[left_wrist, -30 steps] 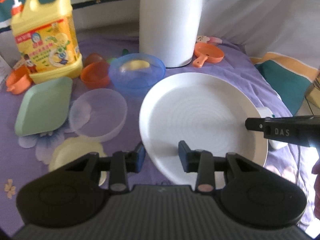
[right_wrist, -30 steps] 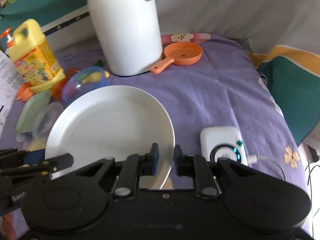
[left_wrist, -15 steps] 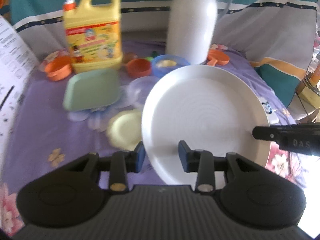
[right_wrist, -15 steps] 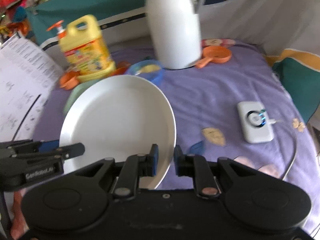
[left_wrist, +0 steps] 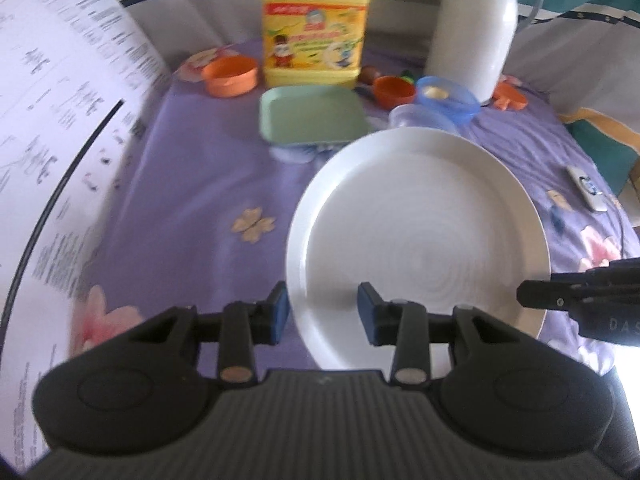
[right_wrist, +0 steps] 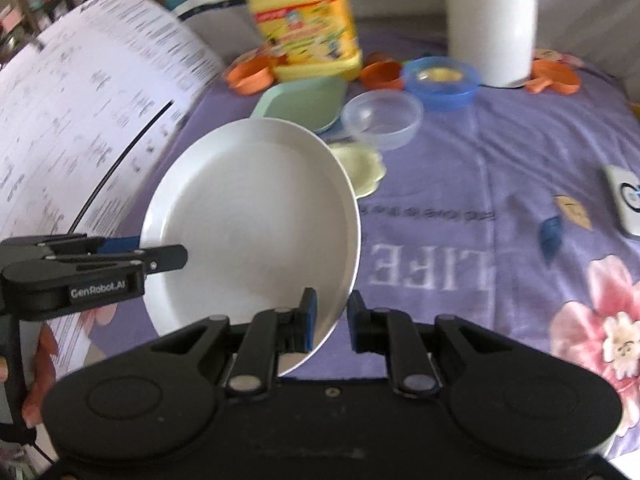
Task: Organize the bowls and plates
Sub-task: 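Lift the white plate with both grippers and carry it toward the instruction sheet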
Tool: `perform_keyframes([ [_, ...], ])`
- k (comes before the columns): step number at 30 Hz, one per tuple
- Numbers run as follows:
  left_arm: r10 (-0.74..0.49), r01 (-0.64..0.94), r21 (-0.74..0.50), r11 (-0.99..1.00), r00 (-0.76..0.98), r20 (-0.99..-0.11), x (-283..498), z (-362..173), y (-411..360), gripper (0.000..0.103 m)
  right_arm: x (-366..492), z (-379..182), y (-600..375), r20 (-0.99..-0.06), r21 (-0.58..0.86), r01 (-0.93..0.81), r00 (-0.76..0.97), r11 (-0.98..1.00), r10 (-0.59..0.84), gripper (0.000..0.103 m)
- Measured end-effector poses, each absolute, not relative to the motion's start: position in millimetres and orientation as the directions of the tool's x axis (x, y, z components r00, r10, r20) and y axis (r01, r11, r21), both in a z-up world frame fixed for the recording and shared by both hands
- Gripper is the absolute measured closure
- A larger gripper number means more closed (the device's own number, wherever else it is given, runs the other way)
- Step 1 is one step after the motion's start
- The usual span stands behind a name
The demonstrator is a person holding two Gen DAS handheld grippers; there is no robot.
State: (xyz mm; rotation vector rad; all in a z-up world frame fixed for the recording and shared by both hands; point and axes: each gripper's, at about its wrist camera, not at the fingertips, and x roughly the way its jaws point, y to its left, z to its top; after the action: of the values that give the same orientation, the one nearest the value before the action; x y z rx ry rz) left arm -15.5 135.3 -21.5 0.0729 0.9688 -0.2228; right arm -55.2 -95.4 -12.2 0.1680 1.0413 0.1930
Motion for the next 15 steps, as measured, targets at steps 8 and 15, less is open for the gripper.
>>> perform_keyframes([
  [8, -0.103, 0.195, 0.001, 0.981, 0.522, -0.847, -13.5, -39.8, 149.2, 0.066, -46.0, -34.4, -59.5, -0.888, 0.207, -0.1, 0.399, 0.973, 0.229, 0.087],
  [15, -0.109, 0.196, -0.01, 0.98, 0.5, -0.859, -7.3, -54.3, 152.8, 0.066, -34.1, -48.0, -50.3, -0.908, 0.183, -0.087, 0.367, 0.979, 0.203, 0.085],
])
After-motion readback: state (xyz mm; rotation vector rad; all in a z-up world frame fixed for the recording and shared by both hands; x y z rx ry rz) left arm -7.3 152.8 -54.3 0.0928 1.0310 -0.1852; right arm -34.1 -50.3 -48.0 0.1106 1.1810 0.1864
